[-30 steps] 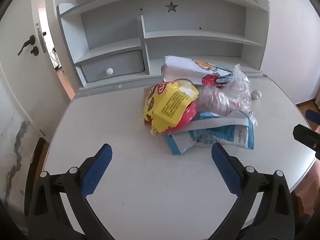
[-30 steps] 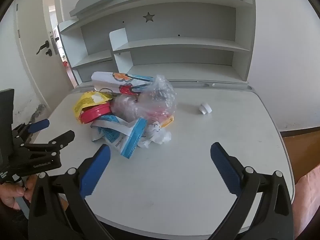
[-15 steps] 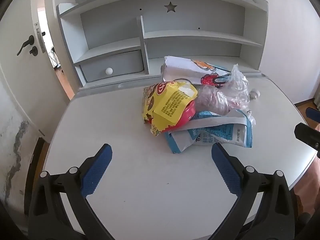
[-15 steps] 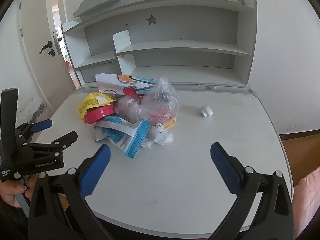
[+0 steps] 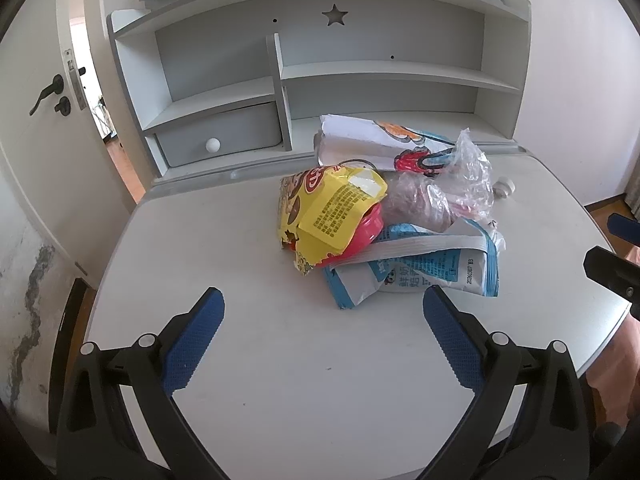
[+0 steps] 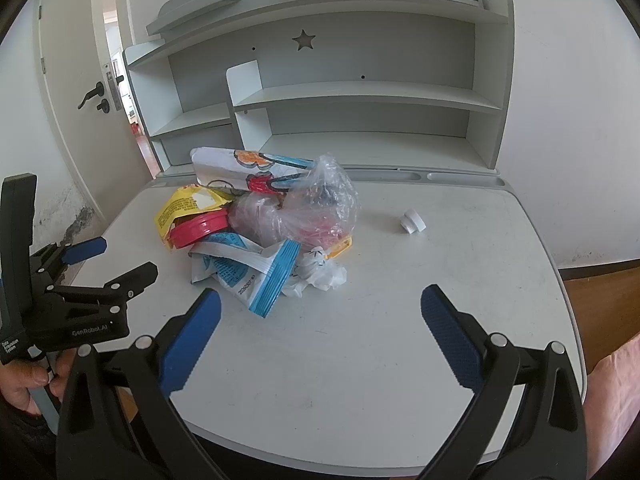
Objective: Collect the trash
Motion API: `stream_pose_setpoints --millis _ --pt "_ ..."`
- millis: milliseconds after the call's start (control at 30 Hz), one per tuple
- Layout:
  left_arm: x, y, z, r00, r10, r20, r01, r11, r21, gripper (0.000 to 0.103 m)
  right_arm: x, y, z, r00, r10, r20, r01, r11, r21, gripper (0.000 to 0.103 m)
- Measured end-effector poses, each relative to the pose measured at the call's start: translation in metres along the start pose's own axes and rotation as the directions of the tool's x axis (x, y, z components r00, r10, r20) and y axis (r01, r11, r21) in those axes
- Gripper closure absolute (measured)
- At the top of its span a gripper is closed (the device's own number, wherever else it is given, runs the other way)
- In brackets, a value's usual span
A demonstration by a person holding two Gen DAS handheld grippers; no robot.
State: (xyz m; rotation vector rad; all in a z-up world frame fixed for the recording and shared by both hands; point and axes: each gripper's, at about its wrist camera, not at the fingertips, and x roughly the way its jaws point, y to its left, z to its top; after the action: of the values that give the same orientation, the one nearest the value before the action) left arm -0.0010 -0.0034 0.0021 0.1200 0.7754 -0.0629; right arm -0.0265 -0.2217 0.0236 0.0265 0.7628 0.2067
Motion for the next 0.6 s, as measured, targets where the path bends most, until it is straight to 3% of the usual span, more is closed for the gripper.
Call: stream_pose_setpoints --millis 600 --pt "0.002 -0.0007 -0.0012 1.0 -0.003 -0.006 0.003 1.0 0.001 0.006 -0.0001 -0.0002 -0.0002 1.0 0.0 0.0 0.0 1.0 0.0 0.006"
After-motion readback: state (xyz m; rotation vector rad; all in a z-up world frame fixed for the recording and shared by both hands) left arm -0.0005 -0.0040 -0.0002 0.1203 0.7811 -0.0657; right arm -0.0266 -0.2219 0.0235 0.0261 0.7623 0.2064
